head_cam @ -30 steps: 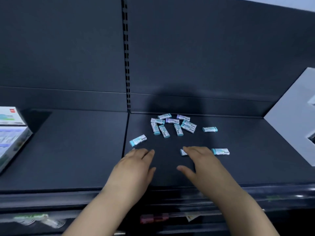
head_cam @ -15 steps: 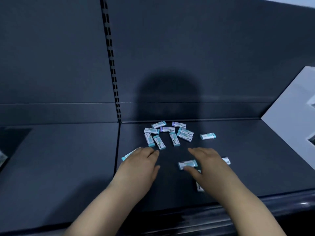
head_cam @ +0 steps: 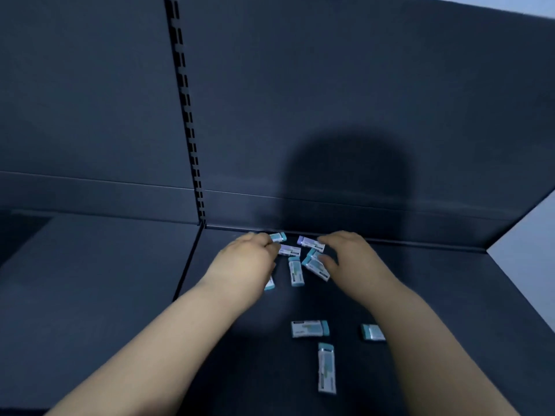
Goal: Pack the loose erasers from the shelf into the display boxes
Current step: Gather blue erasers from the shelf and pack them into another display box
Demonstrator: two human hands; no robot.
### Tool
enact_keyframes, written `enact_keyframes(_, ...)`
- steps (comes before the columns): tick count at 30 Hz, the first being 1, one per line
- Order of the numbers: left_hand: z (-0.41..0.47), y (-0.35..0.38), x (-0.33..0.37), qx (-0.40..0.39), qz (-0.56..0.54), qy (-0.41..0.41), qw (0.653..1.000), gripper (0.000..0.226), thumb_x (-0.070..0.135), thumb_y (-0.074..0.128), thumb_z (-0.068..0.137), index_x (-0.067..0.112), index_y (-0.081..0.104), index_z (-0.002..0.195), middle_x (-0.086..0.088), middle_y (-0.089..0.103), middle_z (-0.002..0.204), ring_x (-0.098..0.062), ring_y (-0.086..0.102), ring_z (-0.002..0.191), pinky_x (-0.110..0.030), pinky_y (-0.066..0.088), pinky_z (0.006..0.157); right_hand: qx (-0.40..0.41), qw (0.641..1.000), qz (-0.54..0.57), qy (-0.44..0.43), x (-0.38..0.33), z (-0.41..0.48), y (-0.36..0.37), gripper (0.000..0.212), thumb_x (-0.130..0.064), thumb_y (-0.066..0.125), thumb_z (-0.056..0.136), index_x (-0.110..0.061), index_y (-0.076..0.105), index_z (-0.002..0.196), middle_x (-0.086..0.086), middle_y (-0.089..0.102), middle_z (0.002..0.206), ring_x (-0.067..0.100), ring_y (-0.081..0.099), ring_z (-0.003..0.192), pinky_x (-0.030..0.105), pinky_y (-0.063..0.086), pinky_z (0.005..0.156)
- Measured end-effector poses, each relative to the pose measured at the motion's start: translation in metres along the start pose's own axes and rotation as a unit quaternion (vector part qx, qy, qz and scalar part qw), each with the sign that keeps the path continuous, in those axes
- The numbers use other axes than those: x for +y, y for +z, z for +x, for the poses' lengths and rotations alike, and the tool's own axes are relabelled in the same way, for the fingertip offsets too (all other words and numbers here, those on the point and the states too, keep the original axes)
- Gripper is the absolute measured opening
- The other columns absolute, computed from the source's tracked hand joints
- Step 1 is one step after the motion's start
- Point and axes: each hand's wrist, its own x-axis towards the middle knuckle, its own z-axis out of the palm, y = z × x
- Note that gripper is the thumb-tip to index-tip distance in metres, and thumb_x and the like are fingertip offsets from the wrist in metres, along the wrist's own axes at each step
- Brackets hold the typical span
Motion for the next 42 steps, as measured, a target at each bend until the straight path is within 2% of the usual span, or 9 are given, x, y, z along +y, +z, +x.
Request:
enact_keyframes(6, 0.041, 0.024, 0.008, -0.056, 0.036, -0.025, 0.997, 0.042, 0.015, 0.055, 0.088, 0.018, 0.048, 0.130, -0.001, 0.048, 0.128, -0.023, 0.042, 0.119, -0.030, 0.038, 0.094, -0.040, 0.999, -0.002, 0.019, 0.022, 0.048, 0.027, 0.027, -0.008, 0.047, 0.090, -0.007, 0.062, 0.112, 0.010, 0.056, 0.118, 0.025, 0.052, 0.107, 0.035, 0.045, 0.089)
enact_keyframes(10, 0.057, 0.040, 0.008, -0.089, 0.041, -0.040, 0.994, 0.044, 0.013, 0.057, 0.088, 0.019, 0.048, 0.130, 0.000, 0.046, 0.130, -0.024, 0.041, 0.121, -0.031, 0.037, 0.096, -0.055, 0.998, -0.004, 0.021, 0.030, 0.062, 0.041, 0.028, -0.018, 0.049, 0.092, -0.012, 0.059, 0.117, 0.006, 0.051, 0.120, 0.023, 0.049, 0.110, 0.032, 0.045, 0.089)
enact_keyframes(18, 0.074, 0.049, 0.008, -0.063, 0.041, -0.063, 0.995, 0.040, 0.007, 0.049, 0.087, 0.018, 0.052, 0.124, -0.002, 0.052, 0.122, -0.022, 0.042, 0.118, -0.030, 0.037, 0.092, -0.069, 0.997, 0.007, 0.040, 0.035, 0.083, 0.049, 0.025, -0.023, 0.056, 0.090, -0.010, 0.062, 0.111, 0.008, 0.053, 0.114, 0.022, 0.054, 0.101, 0.030, 0.046, 0.085)
enact_keyframes(23, 0.074, 0.050, 0.008, -0.043, 0.057, -0.070, 0.995, 0.034, 0.009, 0.050, 0.083, 0.021, 0.055, 0.115, 0.001, 0.057, 0.113, -0.021, 0.044, 0.113, -0.027, 0.031, 0.090, -0.056, 0.998, -0.027, 0.032, 0.034, 0.084, 0.055, 0.023, -0.026, 0.051, 0.092, -0.009, 0.061, 0.105, 0.007, 0.053, 0.106, 0.022, 0.053, 0.095, 0.025, 0.036, 0.069)
enact_keyframes(27, 0.069, 0.039, 0.004, -0.030, 0.056, -0.071, 0.995, 0.045, 0.008, 0.056, 0.079, 0.024, 0.054, 0.121, 0.001, 0.058, 0.113, -0.022, 0.047, 0.111, -0.027, 0.032, 0.091, -0.023, 0.998, 0.042, 0.040, 0.033, 0.076, 0.040, 0.023, -0.028, 0.050, 0.093, -0.013, 0.066, 0.101, 0.006, 0.056, 0.101, 0.023, 0.057, 0.089, 0.034, 0.049, 0.077)
enact_keyframes(30, 0.055, 0.024, 0.001, 0.002, 0.020, -0.067, 0.998, 0.044, 0.008, 0.052, 0.082, 0.030, 0.053, 0.121, 0.004, 0.058, 0.112, -0.021, 0.047, 0.111, -0.026, 0.032, 0.089, 0.036, 0.992, 0.121, 0.023, 0.028, 0.061, 0.016, 0.019, -0.019, 0.055, 0.091, -0.014, 0.066, 0.105, 0.004, 0.057, 0.103, 0.019, 0.056, 0.092, 0.027, 0.045, 0.083)
enact_keyframes(35, 0.012, 0.008, 0.000, 0.016, -0.028, -0.077, 0.997, 0.027, 0.017, 0.053, 0.088, 0.032, 0.060, 0.110, 0.006, 0.061, 0.104, -0.021, 0.054, 0.103, -0.028, 0.036, 0.082, -0.051, 0.989, 0.138, -0.032, 0.021, 0.022, -0.002, 0.015, -0.019, 0.060, 0.088, -0.021, 0.070, 0.099, -0.005, 0.057, 0.094, 0.008, 0.053, 0.087, 0.000, 0.031, 0.070)
enact_keyframes(39, -0.023, 0.015, -0.003, -0.049, -0.057, -0.106, 0.992, 0.027, 0.019, 0.051, 0.090, 0.031, 0.059, 0.113, 0.007, 0.060, 0.110, -0.018, 0.054, 0.107, -0.026, 0.042, 0.087, -0.094, 0.982, 0.162, -0.027, 0.017, -0.006, 0.010, 0.019, -0.017, 0.065, 0.083, -0.034, 0.060, 0.076, -0.011, 0.062, 0.086, -0.001, 0.055, 0.080, 0.003, 0.035, 0.069)
enact_keyframes(42, -0.038, 0.025, 0.000, -0.065, -0.054, -0.112, 0.990, 0.030, 0.017, 0.048, 0.090, 0.032, 0.058, 0.114, 0.009, 0.058, 0.113, -0.017, 0.053, 0.110, -0.024, 0.040, 0.088, -0.141, 0.976, 0.163, -0.004, 0.017, -0.019, 0.025, 0.019, -0.018, 0.065, 0.082, -0.030, 0.056, 0.071, -0.015, 0.062, 0.078, -0.005, 0.056, 0.074, 0.009, 0.040, 0.067)
